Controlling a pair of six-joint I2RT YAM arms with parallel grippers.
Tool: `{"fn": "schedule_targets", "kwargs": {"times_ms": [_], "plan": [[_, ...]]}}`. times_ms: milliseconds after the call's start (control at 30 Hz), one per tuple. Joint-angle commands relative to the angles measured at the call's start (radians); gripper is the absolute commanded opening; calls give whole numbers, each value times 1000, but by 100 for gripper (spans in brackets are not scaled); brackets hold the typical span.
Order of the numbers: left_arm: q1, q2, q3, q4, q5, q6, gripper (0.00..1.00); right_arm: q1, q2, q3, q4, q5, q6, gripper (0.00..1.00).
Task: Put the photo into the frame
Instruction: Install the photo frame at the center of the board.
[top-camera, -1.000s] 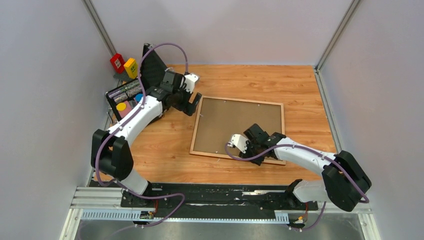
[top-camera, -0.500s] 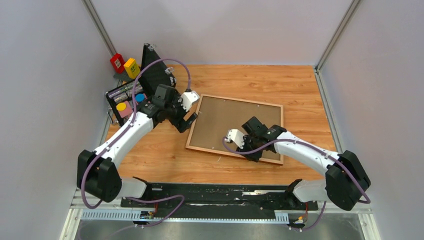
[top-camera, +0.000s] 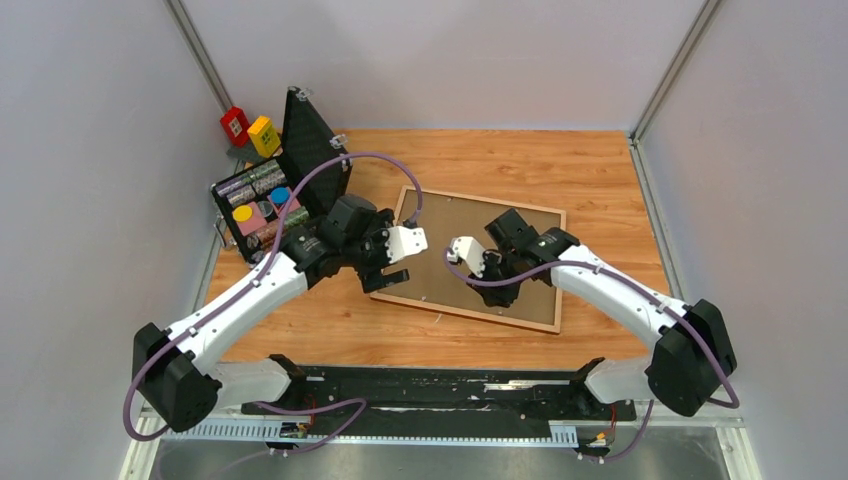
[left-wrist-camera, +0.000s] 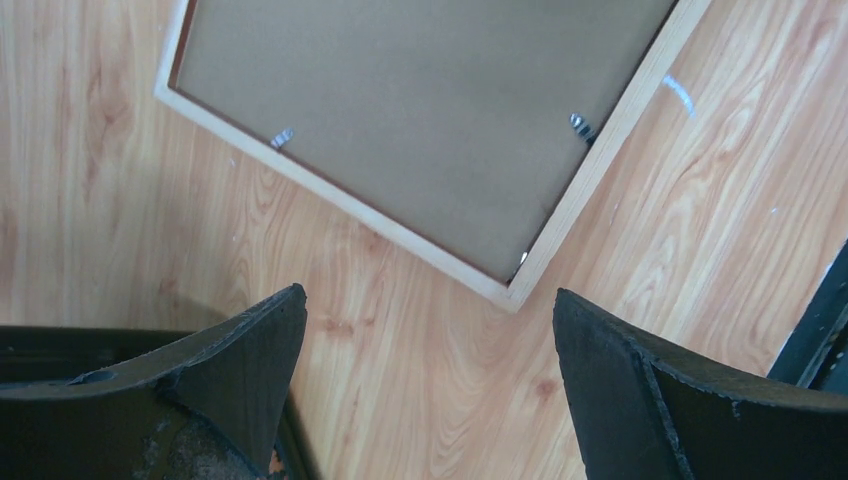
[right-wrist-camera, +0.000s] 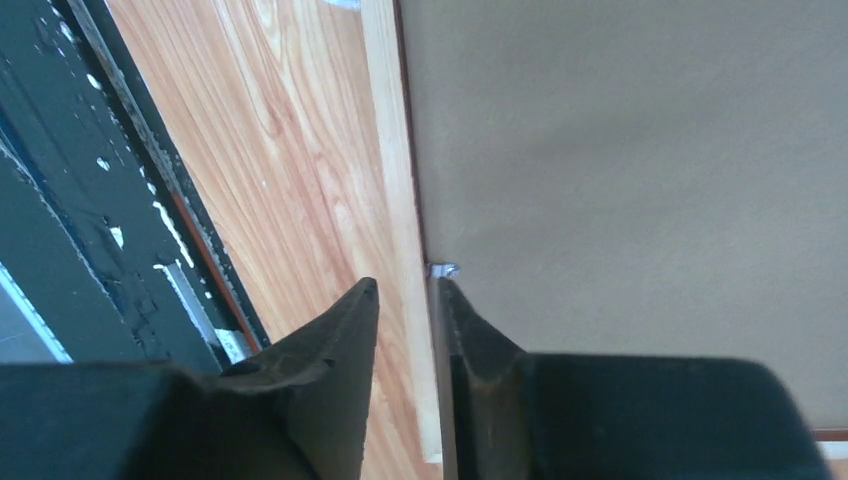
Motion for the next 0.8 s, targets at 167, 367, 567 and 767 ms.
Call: {"fn": "schedule_targets", "kwargs": {"times_ms": [167,367,567,767], "plan": [[1,-65,-77,5,-91,47,100,10,-31,-209,101,24,27,44],[0,-51,-78,11,-102,15,100,68,-25,-280,173,119,62,48],[1,-50,-78,19,-112,4,100,93,1,-302,228,209,74,48],[1,-46,-88,27,-133,3,99,98,-55,-287,213,207,54,48]]}}
